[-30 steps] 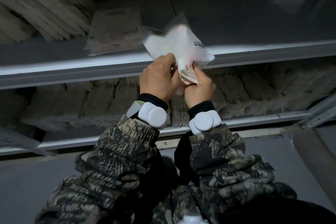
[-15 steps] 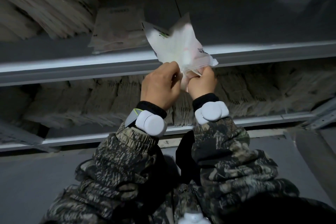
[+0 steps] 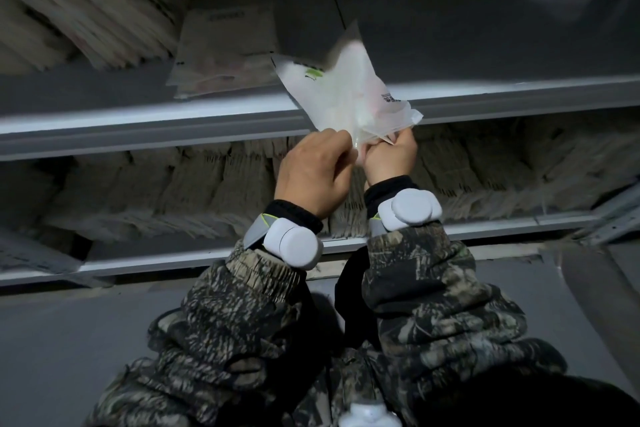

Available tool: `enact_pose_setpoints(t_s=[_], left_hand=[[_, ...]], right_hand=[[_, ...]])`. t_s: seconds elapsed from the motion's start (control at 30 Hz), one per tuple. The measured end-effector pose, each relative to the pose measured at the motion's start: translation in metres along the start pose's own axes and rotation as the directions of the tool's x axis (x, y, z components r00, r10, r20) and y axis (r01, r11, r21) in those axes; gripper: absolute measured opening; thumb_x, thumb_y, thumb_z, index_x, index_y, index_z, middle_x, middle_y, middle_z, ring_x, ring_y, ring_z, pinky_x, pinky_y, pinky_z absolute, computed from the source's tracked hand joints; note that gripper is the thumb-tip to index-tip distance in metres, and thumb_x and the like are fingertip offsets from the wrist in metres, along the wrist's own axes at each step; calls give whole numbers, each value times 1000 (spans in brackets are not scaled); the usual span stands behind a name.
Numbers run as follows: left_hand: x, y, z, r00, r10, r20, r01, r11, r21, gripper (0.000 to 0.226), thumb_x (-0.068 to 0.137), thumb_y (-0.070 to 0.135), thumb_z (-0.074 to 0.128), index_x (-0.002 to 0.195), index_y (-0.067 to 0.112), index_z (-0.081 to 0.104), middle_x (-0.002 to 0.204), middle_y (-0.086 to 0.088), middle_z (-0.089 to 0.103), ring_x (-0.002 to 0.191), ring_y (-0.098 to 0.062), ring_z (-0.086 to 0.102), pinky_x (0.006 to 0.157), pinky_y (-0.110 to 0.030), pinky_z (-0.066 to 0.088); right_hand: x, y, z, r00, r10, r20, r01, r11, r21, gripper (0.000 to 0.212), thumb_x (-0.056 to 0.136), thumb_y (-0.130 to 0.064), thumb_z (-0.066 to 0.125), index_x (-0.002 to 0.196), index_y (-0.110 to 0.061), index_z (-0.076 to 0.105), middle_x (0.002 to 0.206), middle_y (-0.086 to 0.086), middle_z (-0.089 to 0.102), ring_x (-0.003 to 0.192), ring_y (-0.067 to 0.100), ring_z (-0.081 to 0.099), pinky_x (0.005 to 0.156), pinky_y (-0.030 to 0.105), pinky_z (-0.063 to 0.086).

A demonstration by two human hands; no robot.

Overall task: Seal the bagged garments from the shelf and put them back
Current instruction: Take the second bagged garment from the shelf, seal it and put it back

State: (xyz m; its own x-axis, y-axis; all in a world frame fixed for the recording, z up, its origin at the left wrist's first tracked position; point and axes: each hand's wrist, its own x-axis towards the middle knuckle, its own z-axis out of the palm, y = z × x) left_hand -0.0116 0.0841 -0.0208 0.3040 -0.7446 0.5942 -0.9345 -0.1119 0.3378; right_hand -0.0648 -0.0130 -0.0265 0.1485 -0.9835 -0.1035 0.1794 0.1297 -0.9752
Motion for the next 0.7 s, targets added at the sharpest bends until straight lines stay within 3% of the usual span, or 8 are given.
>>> enact_pose_setpoints(t_s=[0.1, 0.2, 0.37, 0.5, 0.6, 0.7], left_hand=[[-8, 0, 2, 1000, 3, 3, -3, 999, -39, 17, 84, 20, 53, 72, 11, 45, 68, -5, 50, 66, -29, 47, 55, -39, 41], [-13, -1, 3, 996, -82, -23, 80, 992, -96, 15, 85, 18, 55, 74, 11, 48, 69, -3, 52, 65, -26, 48, 56, -41, 44], [-5, -4, 2, 985, -165, -59, 158, 982, -105, 11, 85, 19, 55, 80, 12, 50, 73, 1, 49, 68, -23, 47, 59, -37, 42], [-5, 0, 4, 984, -171, -58, 164, 980, -110, 10, 84, 19, 54, 79, 14, 48, 71, 3, 47, 67, -23, 47, 59, -36, 41], [-9, 1, 7, 987, -156, -32, 151, 981, -121, 10, 82, 17, 55, 76, 13, 48, 70, 0, 51, 67, -24, 48, 59, -37, 43], [-15, 2, 10, 988, -154, -14, 151, 980, -132, 9, 81, 15, 56, 75, 12, 50, 70, -2, 54, 69, -24, 49, 60, -37, 43]], right_hand=[[-1, 0, -3, 999, -15, -31, 15, 1000, 15, 20, 86, 12, 49, 101, 2, 58, 71, -5, 58, 50, -8, 49, 51, 12, 45], [-8, 0, -4, 999, -25, 20, 25, 1000, 3, 25, 82, 11, 48, 91, -10, 59, 72, -3, 58, 63, 6, 53, 56, 19, 48], [-13, 6, -6, 985, -62, 160, 109, 946, -304, 24, 71, -5, 64, 92, -15, 59, 92, 0, 71, 87, 15, 67, 81, 26, 55], [-13, -3, -8, 985, -108, 138, 152, 919, -364, 20, 78, -4, 63, 99, -4, 63, 91, -1, 67, 80, 8, 62, 67, 7, 48], [-7, -2, -10, 983, -171, 62, 180, 864, -470, 20, 84, -11, 59, 101, -1, 63, 100, 9, 69, 91, 23, 64, 72, 15, 42], [-4, -1, -9, 996, -89, -3, 84, 951, -299, 15, 91, -10, 53, 101, -4, 62, 86, 3, 63, 84, 22, 61, 71, 22, 44]])
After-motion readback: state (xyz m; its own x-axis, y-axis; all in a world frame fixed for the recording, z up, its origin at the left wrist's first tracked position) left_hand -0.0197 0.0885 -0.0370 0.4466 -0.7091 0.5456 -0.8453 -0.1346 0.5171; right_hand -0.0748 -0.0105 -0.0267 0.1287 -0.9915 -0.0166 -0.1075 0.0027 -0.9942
